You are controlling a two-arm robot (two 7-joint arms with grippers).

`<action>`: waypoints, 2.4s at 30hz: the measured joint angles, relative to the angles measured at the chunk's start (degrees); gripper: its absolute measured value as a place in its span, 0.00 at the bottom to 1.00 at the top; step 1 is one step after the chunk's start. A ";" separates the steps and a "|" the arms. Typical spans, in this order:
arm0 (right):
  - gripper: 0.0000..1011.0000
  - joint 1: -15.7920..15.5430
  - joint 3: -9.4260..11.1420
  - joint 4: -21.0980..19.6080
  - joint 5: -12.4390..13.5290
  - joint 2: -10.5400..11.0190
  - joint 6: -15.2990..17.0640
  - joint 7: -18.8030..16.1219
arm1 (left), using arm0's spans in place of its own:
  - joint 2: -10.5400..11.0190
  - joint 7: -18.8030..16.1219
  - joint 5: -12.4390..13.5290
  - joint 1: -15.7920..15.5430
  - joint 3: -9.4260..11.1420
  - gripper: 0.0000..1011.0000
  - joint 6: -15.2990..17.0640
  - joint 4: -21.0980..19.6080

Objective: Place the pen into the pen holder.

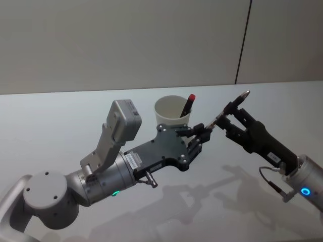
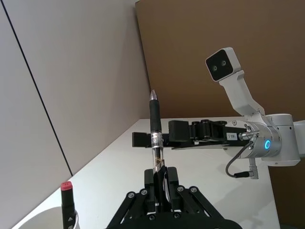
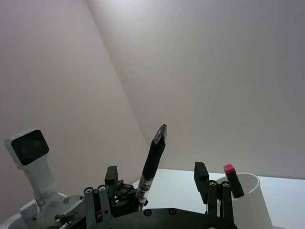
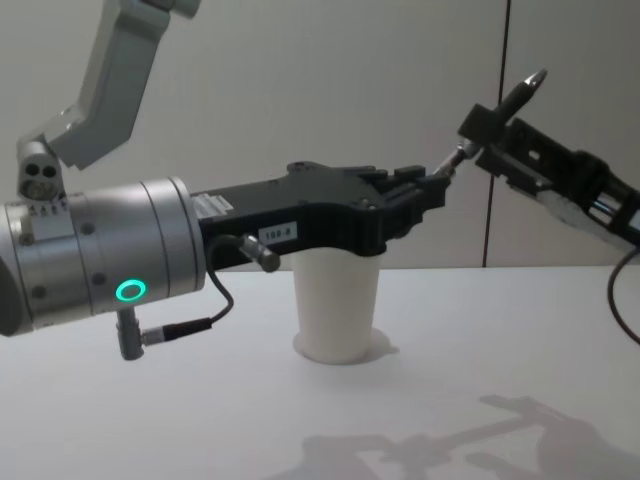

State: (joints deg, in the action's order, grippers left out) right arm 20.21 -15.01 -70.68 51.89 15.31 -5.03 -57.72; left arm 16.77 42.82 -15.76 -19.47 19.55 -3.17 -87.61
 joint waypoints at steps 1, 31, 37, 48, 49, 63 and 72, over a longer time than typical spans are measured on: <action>0.99 0.07 -0.03 0.15 0.29 -0.04 -0.16 -0.35 | 0.00 0.00 0.00 0.00 0.00 0.17 0.00 0.00; 0.70 1.44 -0.44 2.47 4.86 -0.71 -2.48 -4.46 | 0.00 0.01 0.00 0.00 0.00 0.17 0.00 0.00; 0.50 1.63 -0.58 2.67 5.23 -0.82 -2.81 -4.68 | 0.00 0.00 0.00 0.00 0.00 0.17 0.00 0.00; 0.16 1.74 -0.93 2.62 5.62 -0.96 -3.35 -4.72 | 0.00 0.04 0.01 0.00 0.00 0.17 0.00 0.00; 0.14 1.74 -0.96 2.59 5.63 -0.97 -3.38 -4.75 | 0.00 0.04 0.01 0.00 0.00 0.17 0.00 0.00; 0.12 1.69 -1.26 1.91 5.36 -0.90 -3.76 -3.99 | 0.00 -0.01 0.00 0.00 0.00 0.17 0.00 0.00; 0.12 1.49 -1.35 1.33 5.11 -0.66 -3.91 -3.49 | 0.00 0.00 0.00 0.00 0.00 0.38 0.00 0.00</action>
State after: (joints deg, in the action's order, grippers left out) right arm 21.69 -16.37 -69.35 57.00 14.65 -8.94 -61.21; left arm 16.76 42.83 -15.77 -19.47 19.55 -3.17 -87.61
